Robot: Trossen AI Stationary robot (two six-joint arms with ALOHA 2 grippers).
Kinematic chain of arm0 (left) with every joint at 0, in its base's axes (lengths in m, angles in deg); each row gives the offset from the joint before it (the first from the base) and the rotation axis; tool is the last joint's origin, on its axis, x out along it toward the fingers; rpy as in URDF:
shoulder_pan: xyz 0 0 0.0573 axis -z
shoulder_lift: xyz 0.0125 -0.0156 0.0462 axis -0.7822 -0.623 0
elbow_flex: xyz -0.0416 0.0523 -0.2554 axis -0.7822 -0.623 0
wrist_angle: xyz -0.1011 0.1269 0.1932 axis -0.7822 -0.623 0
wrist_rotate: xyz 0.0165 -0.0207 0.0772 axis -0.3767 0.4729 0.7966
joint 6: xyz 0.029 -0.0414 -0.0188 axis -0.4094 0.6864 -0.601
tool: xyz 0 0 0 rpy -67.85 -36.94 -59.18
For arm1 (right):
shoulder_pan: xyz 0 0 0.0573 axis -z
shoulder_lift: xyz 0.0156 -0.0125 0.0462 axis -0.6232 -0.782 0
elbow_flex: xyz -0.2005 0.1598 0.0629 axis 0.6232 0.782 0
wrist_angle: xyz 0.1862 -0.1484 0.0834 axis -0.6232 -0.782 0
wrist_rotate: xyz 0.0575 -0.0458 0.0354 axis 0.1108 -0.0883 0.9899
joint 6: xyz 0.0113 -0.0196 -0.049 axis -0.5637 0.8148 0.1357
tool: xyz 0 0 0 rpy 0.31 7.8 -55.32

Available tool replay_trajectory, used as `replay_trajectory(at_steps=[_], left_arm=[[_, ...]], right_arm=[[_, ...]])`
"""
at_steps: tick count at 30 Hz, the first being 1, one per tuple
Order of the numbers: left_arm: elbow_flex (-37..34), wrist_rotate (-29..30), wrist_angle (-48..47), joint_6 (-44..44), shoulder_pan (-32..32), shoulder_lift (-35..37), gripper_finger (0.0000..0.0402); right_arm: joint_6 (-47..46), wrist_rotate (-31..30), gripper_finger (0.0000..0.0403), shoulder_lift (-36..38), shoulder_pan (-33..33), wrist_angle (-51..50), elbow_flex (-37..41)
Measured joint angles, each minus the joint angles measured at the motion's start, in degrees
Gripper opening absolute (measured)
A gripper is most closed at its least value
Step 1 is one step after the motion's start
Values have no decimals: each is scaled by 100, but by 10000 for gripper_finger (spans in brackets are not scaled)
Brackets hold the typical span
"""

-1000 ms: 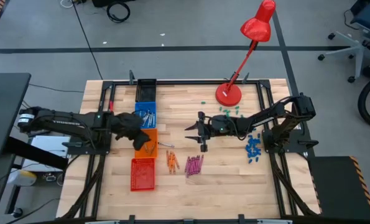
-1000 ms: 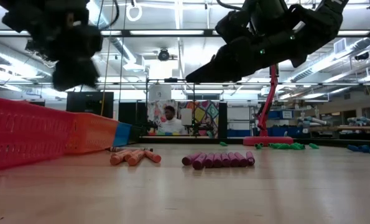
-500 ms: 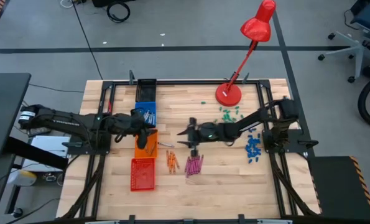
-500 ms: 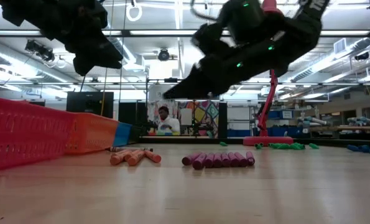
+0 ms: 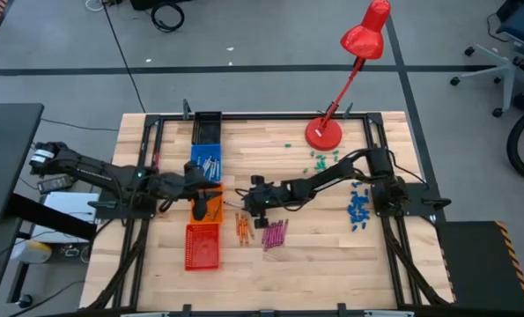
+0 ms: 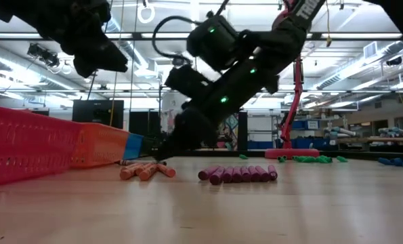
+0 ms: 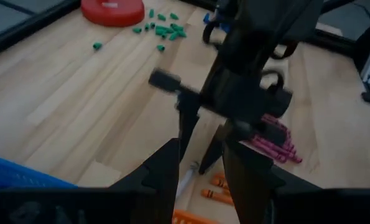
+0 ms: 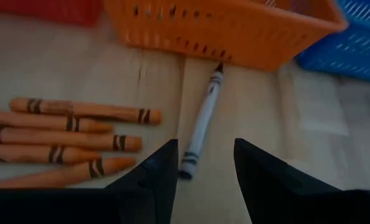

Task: Sort crayons
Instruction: Put the black crayon into the blue bin

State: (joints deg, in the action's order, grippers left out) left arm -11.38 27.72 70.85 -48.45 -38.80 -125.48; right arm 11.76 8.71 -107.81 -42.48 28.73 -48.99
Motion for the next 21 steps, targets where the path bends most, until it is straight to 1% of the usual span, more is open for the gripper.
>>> replay_trajectory(at_steps=[6,9,13,17,21], left_arm=[[5,286,212,-279,208,-333,134],[-10,311,185,-287,210,-476,134],[2,327,317,-285,210,-641,135],[2,324,355,-283,210,-687,135],[4,324,376,-278,197,-687,135]], right_arm=[[-73,-1,160,-109,2,-185,-123],[-180,7,158,-108,56,-255,-123],[-360,190,149,-103,120,-375,-132],[-378,284,124,-89,141,-527,-142],[-356,308,81,-88,138,-581,-143]])
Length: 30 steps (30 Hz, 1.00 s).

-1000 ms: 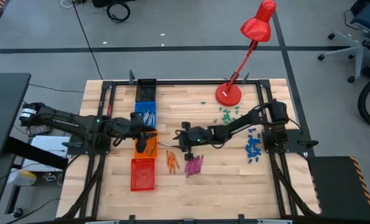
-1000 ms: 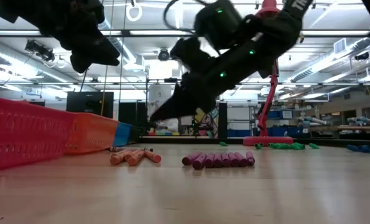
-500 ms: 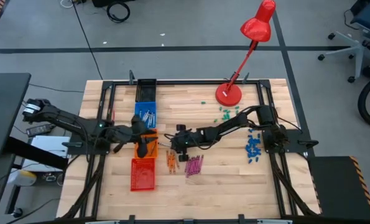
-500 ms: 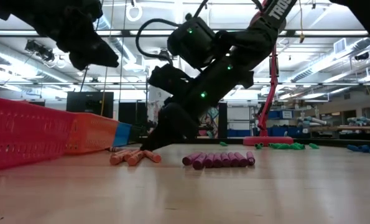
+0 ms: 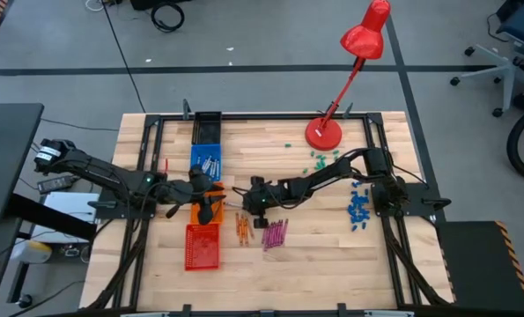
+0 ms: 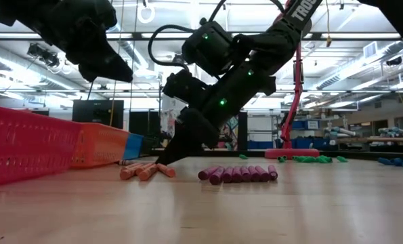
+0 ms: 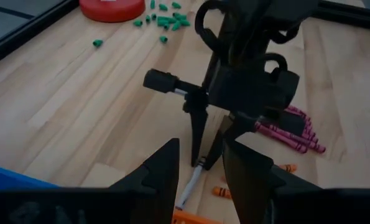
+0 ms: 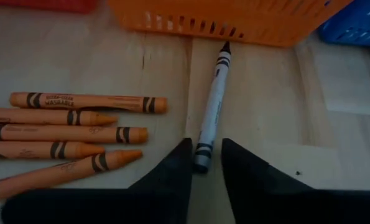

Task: Sort crayons
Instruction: Put the black crayon into the blue bin

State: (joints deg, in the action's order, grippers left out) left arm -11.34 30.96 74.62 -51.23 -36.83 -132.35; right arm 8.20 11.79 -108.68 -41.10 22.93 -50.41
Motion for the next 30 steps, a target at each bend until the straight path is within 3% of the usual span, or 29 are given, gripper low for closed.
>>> replay_trajectory(at_steps=[5,8,22,30], left_arm=[[1,0,-11,105,0,0,135],[1,-1,-50,93,-2,0,135],[1,4,-147,267,-2,2,135],[7,492,298,261,-2,-125,135]], right_arm=[[22,-28,28,10,-4,-63,4],[80,-166,15,23,-2,-93,7],[213,-667,34,482,15,-1067,50],[203,-1846,34,819,15,-1241,66]])
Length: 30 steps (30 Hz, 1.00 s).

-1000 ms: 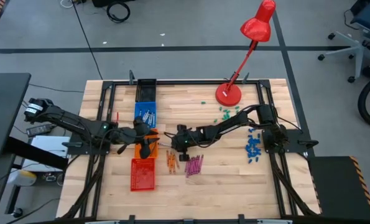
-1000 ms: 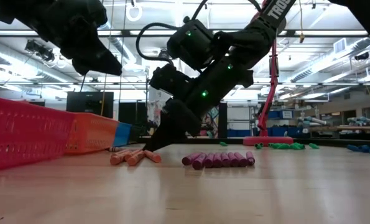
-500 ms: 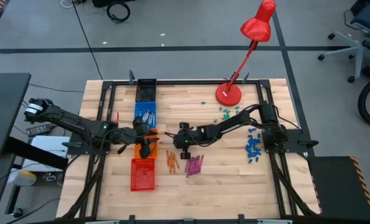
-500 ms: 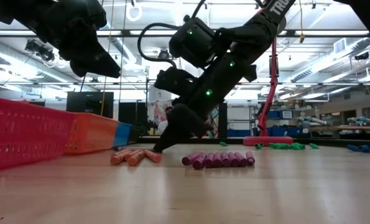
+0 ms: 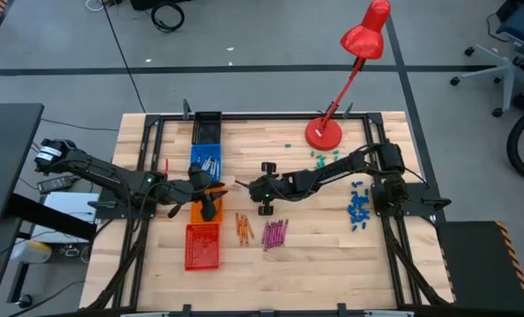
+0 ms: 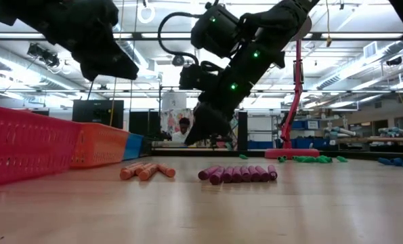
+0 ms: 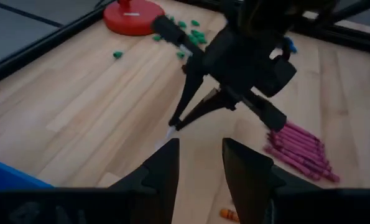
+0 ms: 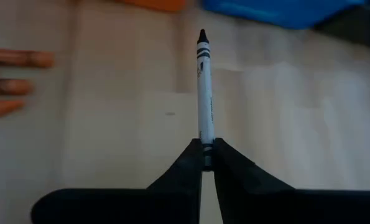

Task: Sort crayons
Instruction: Put the black crayon into the blue bin

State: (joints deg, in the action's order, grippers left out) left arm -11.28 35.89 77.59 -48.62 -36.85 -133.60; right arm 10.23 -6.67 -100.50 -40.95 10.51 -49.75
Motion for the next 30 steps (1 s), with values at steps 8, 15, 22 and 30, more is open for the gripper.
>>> replay_trajectory(at_steps=[8,15,22,30], left_arm=[[-2,111,811,-255,-69,-805,135],[-4,117,1256,-356,-254,-1449,134],[-5,113,1971,-375,-254,-1728,134],[-8,111,3113,-975,-326,-1947,162]], right_arm=[[-95,-1206,35,249,-67,303,179],[225,-1550,35,658,-208,1375,794],[991,-1957,35,1144,-446,3124,1687],[1849,-1769,35,1247,-775,5653,2592]])
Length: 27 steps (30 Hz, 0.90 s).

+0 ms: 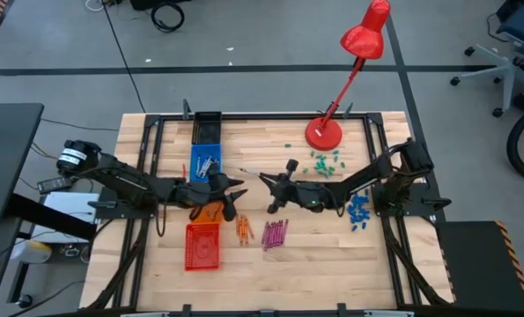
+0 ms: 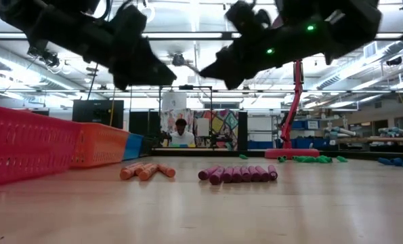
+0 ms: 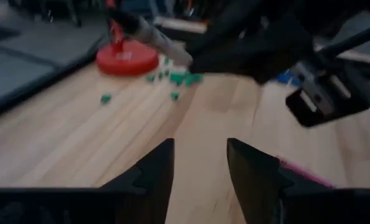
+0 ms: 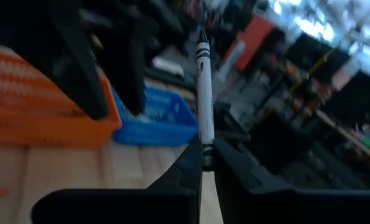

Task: Sort crayons
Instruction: Put the black crayon into the blue bin

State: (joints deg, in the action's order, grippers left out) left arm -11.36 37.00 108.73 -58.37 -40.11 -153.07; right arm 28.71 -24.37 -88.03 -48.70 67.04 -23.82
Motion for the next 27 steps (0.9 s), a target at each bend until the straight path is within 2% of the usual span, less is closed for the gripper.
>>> replay_trajectory(at_steps=[4,7,12,17,23,27], left_arm=[[2,-45,553,-486,0,7,190],[2,-84,893,-821,0,7,206],[3,-108,1317,-1253,-4,9,220],[3,-127,1529,-1396,-35,9,223],[4,-636,1733,-1391,-189,9,222],[4,-737,1732,-1394,-262,11,222]], right_arm=[[316,176,35,0,-113,1079,367],[446,364,35,-2,-155,1426,530],[435,772,35,-2,-158,1473,541],[392,809,35,-2,-158,1479,541],[134,1230,35,-2,-140,1475,539],[88,1367,35,-2,-95,1475,537]])
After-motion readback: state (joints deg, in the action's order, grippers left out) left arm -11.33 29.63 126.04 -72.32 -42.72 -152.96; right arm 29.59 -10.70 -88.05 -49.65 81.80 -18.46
